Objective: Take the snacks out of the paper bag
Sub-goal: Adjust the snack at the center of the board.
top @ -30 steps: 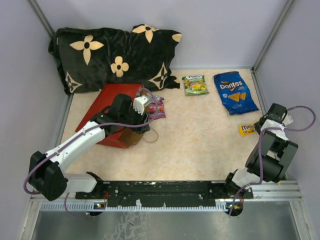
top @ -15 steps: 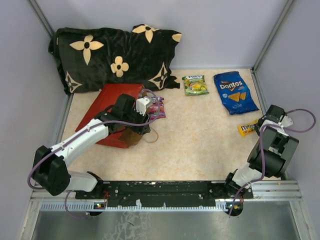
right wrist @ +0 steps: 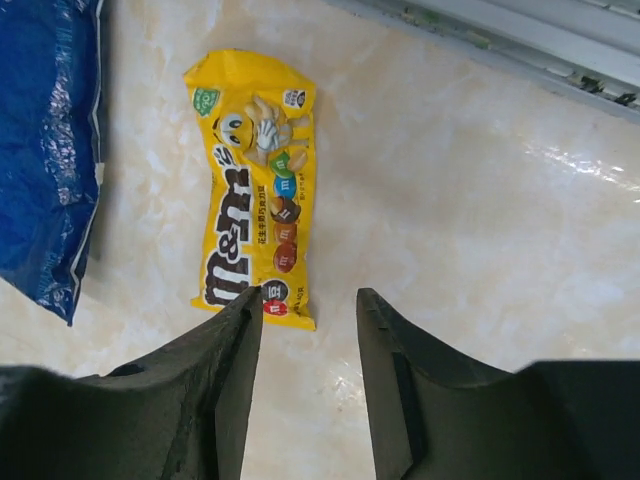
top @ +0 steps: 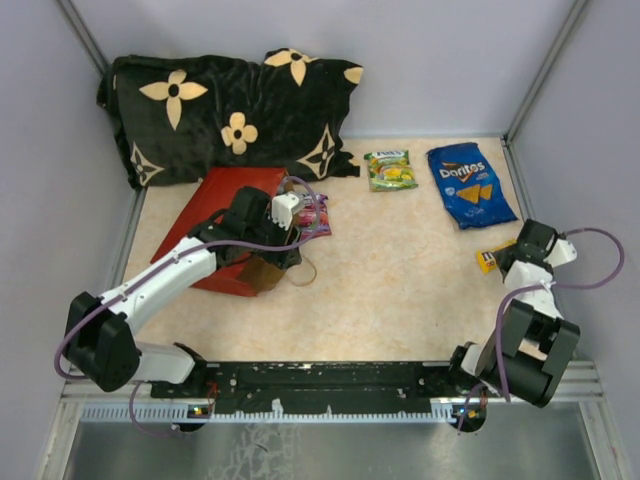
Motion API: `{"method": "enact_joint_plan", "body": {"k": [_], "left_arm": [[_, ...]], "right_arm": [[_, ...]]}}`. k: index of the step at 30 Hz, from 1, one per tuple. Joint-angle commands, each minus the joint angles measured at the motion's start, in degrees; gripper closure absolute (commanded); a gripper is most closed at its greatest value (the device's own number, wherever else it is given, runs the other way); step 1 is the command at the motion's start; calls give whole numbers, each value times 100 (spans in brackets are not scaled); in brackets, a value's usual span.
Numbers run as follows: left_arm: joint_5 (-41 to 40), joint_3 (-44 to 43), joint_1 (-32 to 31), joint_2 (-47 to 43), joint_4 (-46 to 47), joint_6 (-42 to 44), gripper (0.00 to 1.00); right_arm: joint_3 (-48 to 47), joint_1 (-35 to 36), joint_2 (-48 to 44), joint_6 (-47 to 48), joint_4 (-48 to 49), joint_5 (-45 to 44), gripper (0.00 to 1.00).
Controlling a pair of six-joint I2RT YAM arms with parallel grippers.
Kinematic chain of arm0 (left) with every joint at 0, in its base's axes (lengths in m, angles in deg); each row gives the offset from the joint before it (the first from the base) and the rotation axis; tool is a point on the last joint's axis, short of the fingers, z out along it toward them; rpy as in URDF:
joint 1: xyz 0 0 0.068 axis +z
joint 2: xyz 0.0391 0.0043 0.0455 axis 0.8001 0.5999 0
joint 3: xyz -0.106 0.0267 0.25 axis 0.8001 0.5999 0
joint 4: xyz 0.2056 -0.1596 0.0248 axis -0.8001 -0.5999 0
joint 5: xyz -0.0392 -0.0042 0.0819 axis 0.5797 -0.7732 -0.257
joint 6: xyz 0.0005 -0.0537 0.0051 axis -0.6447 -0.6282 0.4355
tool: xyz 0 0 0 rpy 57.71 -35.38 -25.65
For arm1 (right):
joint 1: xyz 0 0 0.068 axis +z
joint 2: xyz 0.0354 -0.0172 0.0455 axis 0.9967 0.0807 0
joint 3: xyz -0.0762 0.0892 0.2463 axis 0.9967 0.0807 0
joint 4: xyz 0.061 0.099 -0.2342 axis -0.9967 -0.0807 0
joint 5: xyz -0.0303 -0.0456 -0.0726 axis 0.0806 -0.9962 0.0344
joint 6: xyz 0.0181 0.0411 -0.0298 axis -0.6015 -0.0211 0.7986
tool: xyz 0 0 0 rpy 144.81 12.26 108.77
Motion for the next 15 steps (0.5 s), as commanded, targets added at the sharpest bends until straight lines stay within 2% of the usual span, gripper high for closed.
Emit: {"method": "enact_joint_plan", "body": {"k": [1,15], "left_arm": [[-96,-107,-39,-248,-34,55,36],[-327,4,-39,-395,42,92,34]], "right_arm": [[-144,90,340,-203,269,72,56],[-639,232,1657,-454,988,68,68]]}}
